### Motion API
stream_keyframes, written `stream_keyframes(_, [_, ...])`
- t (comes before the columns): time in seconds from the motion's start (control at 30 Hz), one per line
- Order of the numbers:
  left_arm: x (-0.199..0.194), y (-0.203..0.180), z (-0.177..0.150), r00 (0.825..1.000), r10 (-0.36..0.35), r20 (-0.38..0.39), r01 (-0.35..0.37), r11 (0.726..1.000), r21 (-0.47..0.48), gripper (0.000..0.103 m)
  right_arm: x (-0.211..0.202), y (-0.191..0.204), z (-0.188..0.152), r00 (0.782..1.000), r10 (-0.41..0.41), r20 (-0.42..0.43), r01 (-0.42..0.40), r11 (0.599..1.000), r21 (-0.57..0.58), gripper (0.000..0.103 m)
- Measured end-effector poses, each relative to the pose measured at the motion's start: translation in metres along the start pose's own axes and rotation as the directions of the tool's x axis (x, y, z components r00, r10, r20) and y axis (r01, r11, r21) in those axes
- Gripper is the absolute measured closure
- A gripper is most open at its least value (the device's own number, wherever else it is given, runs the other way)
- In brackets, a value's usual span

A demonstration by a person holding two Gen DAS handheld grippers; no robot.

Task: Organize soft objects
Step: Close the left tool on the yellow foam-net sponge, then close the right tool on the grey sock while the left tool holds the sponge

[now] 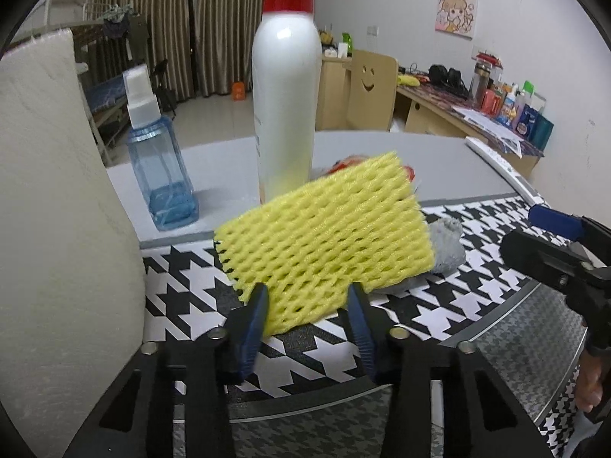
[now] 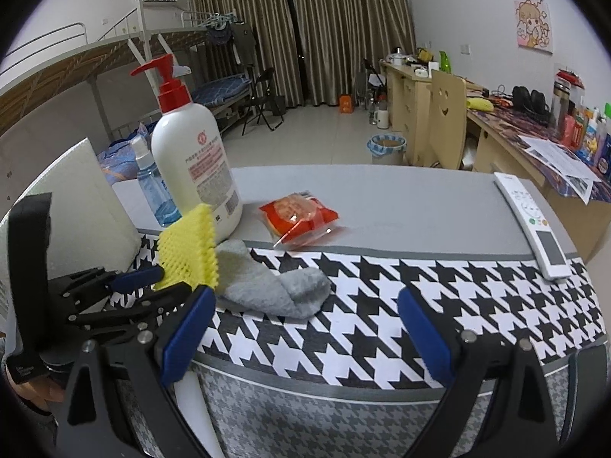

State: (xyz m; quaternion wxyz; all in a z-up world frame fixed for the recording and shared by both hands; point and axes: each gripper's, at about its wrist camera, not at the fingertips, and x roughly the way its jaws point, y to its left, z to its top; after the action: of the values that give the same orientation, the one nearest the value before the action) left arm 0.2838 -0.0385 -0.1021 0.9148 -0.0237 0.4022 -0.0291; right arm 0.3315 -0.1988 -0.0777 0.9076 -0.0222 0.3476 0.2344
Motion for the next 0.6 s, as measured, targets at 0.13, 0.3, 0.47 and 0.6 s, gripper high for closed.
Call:
stream_keyframes(0.13, [0.001, 0.0, 0.0, 1.0, 0.02, -0.011, -0.02, 1.0, 0.013, 0.069, 0.002, 0.0, 0.0, 1.0, -0.005, -0.002, 0.005, 1.0, -0.012, 0.005])
stream_keyframes(0.3, [0.001, -0.001, -0.001, 0.999, 0.046, -0.014, -0.046, 0.999, 0.03, 0.082, 0.006, -0.001, -0.001, 1.0, -0.001, -0.017, 0.001, 1.0, -0.007, 0.005])
stream_keyframes(0.47, [-0.002, 0.001, -0.003, 0.999, 0.05, 0.0, -0.05, 0.998, 0.031, 0.103, 0.011, 0.003, -0.001, 1.0, -0.007, -0.024, 0.007, 0.999, -0.032, 0.005])
stream_keyframes(0.6, [-0.009, 0.005, -0.007, 0.998, 0.061, 0.021, -0.062, 0.998, 0.027, 0.103, 0.02, 0.005, -0.003, 0.999, -0.008, -0.048, 0.006, 0.999, -0.044, 0.005])
